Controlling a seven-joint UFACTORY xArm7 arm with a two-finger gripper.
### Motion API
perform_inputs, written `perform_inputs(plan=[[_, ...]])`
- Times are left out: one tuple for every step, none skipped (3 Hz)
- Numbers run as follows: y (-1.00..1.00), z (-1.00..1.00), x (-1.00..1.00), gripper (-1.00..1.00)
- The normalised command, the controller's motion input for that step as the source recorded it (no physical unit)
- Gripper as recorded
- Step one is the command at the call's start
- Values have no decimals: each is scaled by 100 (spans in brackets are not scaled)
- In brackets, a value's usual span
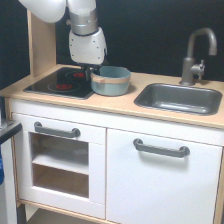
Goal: Place the pot in the sink
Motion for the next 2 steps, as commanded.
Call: perform_inputs(plan=[[4,23,7,-100],[-5,95,71,-100]])
